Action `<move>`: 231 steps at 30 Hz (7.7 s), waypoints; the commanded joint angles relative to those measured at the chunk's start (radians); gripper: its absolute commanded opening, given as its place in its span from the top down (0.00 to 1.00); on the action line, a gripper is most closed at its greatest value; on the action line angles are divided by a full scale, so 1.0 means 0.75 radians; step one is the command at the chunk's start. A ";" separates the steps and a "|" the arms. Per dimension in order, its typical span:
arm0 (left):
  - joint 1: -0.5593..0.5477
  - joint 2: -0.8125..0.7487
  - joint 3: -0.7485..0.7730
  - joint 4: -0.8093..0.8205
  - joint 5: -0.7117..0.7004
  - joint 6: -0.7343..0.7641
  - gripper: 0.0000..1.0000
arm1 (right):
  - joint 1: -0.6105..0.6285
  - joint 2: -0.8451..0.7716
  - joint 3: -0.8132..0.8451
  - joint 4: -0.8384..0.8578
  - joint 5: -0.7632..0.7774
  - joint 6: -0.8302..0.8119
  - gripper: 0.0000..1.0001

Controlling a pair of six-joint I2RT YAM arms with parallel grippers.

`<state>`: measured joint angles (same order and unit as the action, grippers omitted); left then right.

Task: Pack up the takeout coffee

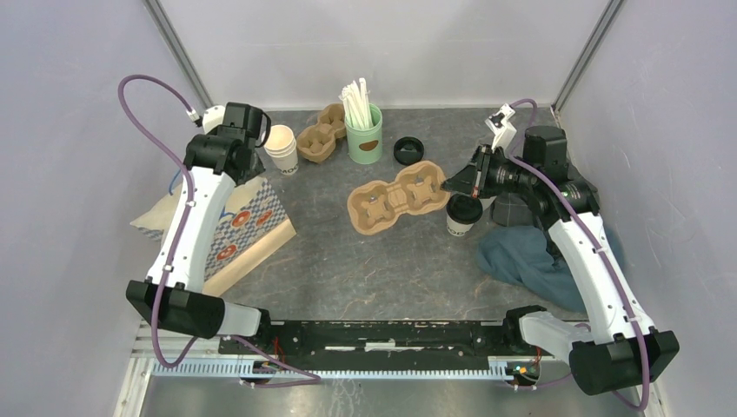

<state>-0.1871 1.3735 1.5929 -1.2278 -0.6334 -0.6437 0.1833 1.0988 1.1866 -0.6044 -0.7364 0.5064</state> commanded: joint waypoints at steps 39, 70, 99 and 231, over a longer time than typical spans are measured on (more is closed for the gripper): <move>-0.006 -0.089 -0.009 0.121 0.290 0.080 0.36 | 0.003 -0.106 -0.057 0.012 0.048 0.001 1.00; -0.749 0.054 0.056 0.437 0.828 -0.383 0.97 | 0.002 -0.088 0.385 -0.499 0.497 -0.249 1.00; -0.976 -0.201 0.446 -0.219 0.175 -0.337 0.24 | 0.076 -0.163 0.870 -0.368 0.499 -0.231 1.00; -0.415 -0.734 -0.585 0.360 0.505 -0.446 0.98 | 1.205 0.913 0.715 -0.371 1.637 0.504 0.71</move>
<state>-0.4995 0.8383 1.1599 -0.9707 -0.2306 -0.9539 1.0981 1.7988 1.7123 -0.8494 0.4915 0.9092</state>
